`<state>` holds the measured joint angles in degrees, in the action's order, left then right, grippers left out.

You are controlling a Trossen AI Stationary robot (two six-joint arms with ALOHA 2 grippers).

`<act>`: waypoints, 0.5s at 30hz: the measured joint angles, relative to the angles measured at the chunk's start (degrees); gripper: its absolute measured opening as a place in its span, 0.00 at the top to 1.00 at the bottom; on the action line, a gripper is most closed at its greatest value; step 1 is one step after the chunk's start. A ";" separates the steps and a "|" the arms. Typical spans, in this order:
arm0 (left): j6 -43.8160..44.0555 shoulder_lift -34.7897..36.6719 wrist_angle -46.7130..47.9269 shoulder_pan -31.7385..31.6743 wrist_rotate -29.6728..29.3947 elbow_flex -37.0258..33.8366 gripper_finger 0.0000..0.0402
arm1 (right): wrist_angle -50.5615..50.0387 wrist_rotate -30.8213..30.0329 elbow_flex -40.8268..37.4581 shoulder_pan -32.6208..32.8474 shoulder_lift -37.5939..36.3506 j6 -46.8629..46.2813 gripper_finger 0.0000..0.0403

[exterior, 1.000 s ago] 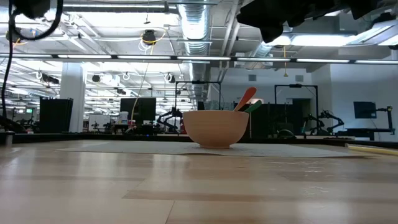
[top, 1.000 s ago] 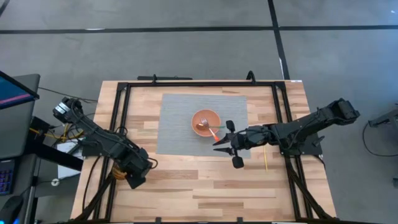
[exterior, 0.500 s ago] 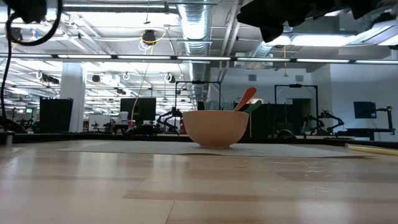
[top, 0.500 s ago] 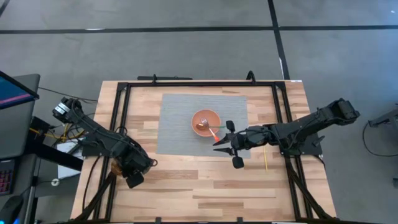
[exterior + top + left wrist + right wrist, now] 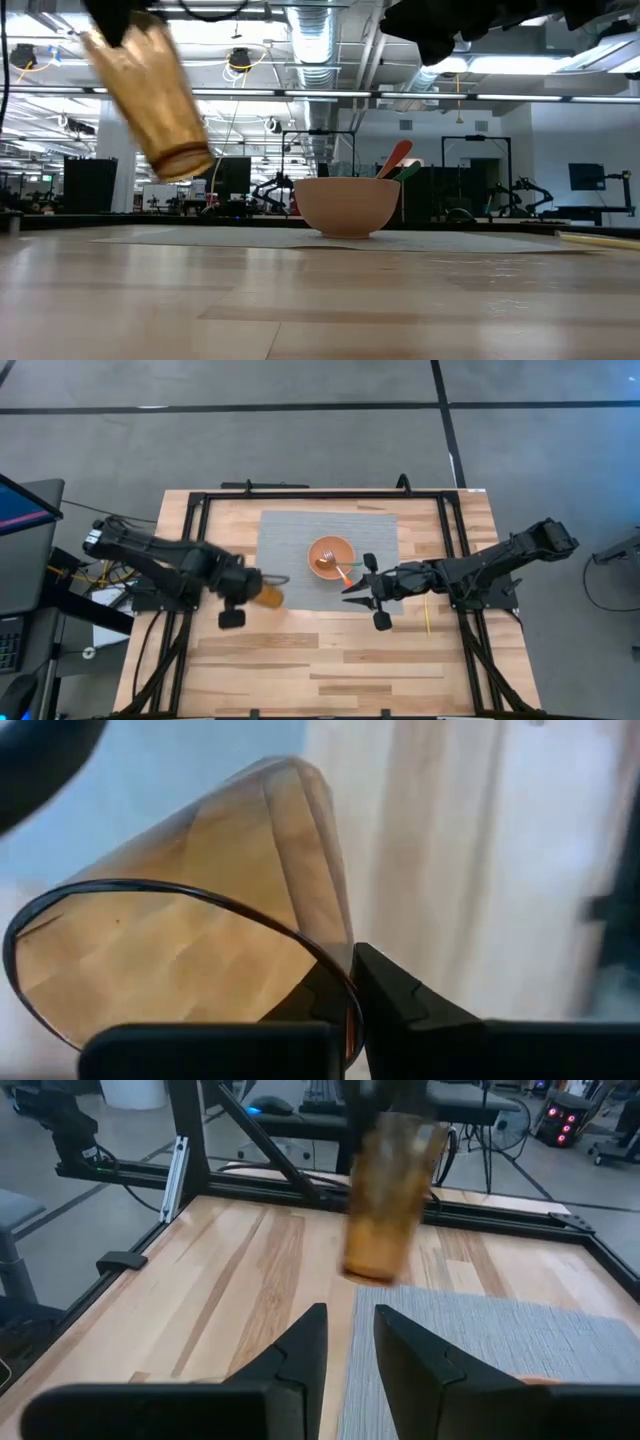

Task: Pick & Place Utensil
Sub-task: Put the brown cup on the gray mat to the top left of the orange bowl

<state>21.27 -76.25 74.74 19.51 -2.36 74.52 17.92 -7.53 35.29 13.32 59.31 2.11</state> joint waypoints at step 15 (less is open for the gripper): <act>-55.30 -9.33 -0.50 -36.85 -11.82 0.24 0.97 | 1.78 -0.02 0.00 -1.37 0.00 1.45 0.80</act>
<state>-34.03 -85.58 74.24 -17.34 -14.19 74.76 19.69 -7.55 35.29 11.95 59.31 3.55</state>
